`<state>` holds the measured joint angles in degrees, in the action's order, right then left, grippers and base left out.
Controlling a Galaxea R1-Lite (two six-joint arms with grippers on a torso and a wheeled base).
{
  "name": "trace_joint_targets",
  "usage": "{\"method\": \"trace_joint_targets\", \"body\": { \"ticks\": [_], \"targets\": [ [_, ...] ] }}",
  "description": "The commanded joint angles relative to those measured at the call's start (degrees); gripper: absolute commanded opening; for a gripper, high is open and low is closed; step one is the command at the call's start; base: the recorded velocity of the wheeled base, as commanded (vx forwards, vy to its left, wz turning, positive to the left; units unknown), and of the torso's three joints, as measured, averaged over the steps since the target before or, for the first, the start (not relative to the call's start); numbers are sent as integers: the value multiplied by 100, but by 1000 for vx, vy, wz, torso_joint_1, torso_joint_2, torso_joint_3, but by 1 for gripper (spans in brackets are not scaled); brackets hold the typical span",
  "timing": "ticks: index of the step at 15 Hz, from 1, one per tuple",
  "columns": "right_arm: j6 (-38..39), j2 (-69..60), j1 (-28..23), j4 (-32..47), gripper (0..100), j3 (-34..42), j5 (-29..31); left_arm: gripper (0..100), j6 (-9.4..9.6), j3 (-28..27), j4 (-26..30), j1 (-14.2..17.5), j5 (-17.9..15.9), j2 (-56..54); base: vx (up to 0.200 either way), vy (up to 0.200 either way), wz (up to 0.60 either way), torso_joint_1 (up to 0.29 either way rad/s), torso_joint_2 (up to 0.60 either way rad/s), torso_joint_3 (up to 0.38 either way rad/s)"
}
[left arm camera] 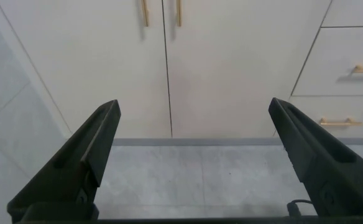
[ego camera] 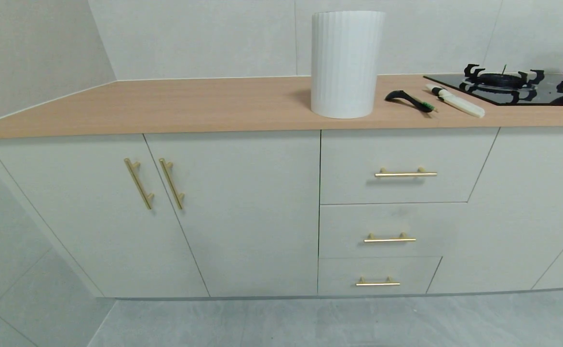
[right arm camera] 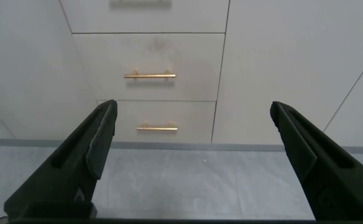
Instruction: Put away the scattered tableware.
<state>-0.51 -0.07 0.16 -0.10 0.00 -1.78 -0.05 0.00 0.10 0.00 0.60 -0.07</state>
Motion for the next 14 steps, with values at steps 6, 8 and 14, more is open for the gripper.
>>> {"method": "trace_joint_targets", "body": {
  "ticks": [6, 8, 14],
  "targets": [
    [-19, 7, 2, 1, 100, 0, -7, 100, -4, 0, -1, 0, 2, 7, 0, 0, 0, 0, 0, 0],
    [-28, 7, 2, 1, 100, 0, -15, 100, -4, 0, -1, 0, 11, 7, 0, 0, 0, 0, 0, 0],
    [245, 42, 19, -69, 100, -536, -68, 100, -4, 0, -1, 0, 11, 7, 0, 0, 0, 0, 0, 0]
  ]
}}
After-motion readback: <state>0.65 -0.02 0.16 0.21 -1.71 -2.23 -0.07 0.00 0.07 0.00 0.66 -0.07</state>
